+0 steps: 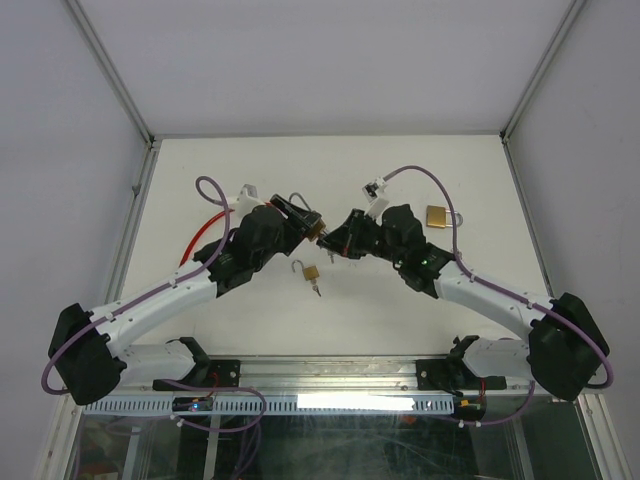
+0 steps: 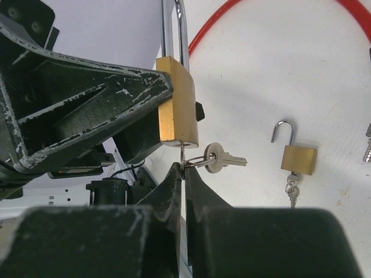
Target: Unlock with the key
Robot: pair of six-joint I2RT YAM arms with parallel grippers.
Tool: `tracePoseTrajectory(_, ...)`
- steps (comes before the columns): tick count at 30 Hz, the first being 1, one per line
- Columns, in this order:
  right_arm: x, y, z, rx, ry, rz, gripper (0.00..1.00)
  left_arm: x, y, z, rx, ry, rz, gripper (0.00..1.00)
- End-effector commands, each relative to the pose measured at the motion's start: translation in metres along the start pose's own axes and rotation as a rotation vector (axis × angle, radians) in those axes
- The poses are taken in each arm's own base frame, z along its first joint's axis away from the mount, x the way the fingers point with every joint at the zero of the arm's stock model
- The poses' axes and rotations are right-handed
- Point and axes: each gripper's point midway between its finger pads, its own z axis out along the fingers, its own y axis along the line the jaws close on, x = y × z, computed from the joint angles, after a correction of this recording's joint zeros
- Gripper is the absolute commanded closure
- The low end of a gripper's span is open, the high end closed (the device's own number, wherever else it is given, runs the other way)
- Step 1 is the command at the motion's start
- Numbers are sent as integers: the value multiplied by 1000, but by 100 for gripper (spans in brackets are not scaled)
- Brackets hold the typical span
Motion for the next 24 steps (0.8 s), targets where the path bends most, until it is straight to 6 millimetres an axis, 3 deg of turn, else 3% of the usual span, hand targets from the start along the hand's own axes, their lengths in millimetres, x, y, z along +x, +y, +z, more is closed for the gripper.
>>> tracePoseTrajectory(1,-80,48,-9,-171,-238,-12,100,9,-54,-31,246,58,-19,100)
tracePoseTrajectory(5,-81,59,-17,-242,-217,23,100,-1,-72,-54,426,34,-20,100)
tracePoseTrajectory(11,-79,72,-22,-327,-163,86,100,5,-83,-75,599,74,9,100)
tracePoseTrajectory(15,-73,79,-21,-355,-105,74,100,3,-81,-76,609,75,23,100)
tracePoseTrajectory(24,-50,67,-12,-342,-6,81,100,-9,-69,-71,598,55,-3,100)
